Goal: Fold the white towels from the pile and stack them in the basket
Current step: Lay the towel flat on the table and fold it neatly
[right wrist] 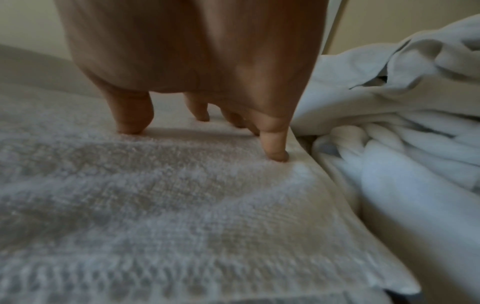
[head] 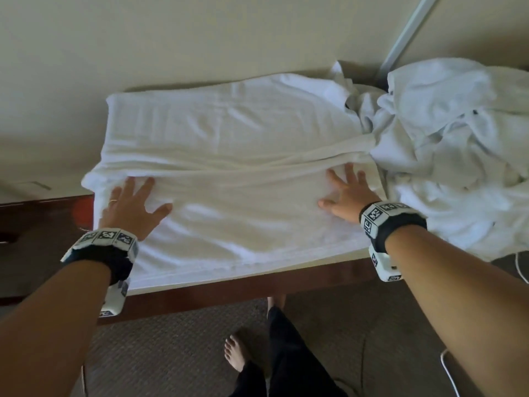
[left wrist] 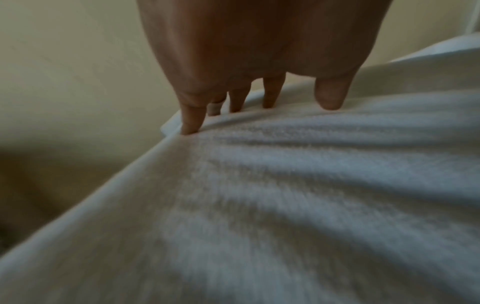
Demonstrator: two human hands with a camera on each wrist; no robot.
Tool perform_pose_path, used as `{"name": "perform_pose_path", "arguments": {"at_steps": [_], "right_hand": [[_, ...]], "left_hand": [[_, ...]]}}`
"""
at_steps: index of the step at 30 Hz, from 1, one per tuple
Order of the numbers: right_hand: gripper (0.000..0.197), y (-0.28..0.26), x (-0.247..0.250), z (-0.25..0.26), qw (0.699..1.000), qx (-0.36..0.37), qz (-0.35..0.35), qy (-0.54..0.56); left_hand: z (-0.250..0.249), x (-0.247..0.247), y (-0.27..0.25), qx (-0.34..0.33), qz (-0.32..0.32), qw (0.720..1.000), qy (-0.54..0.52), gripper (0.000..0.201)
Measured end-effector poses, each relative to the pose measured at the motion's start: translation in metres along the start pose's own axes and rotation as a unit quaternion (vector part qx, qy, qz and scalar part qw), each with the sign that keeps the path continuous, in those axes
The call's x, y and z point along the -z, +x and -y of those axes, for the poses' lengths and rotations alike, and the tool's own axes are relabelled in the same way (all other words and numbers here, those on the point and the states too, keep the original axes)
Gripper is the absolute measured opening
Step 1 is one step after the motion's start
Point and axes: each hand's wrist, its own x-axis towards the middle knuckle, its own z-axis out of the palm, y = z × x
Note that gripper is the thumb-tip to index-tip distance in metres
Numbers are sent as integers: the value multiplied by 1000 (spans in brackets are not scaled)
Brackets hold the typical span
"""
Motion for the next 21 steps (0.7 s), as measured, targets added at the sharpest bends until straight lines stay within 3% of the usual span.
{"name": "perform_pose_path", "arguments": {"at_steps": [3,7,13,16,19,21], "right_hand": [[85,-8,0,-4,1000,8,-16,21],[83,-50,-33,-20,990,60,-93,-86],[111,-121,-109,-48,975,119,-62,-178],[103,-133,-123,-56,968,135,-111,-182],[94,-141,-127,-61,959,146,-151,-192],[93,-148,-129,-64,950,158,-173,-204]], "left_hand": [[3,3,-13,-20,-42,997,-65,82],[17,-27,-80,-97,-75,992,3,90],[68,-89,-162,-145,-17,984,101,115],[81,-92,-174,-181,-57,975,119,99],[88,-90,-178,-179,-77,971,140,114],[89,-86,-186,-208,-99,959,165,87]]}}
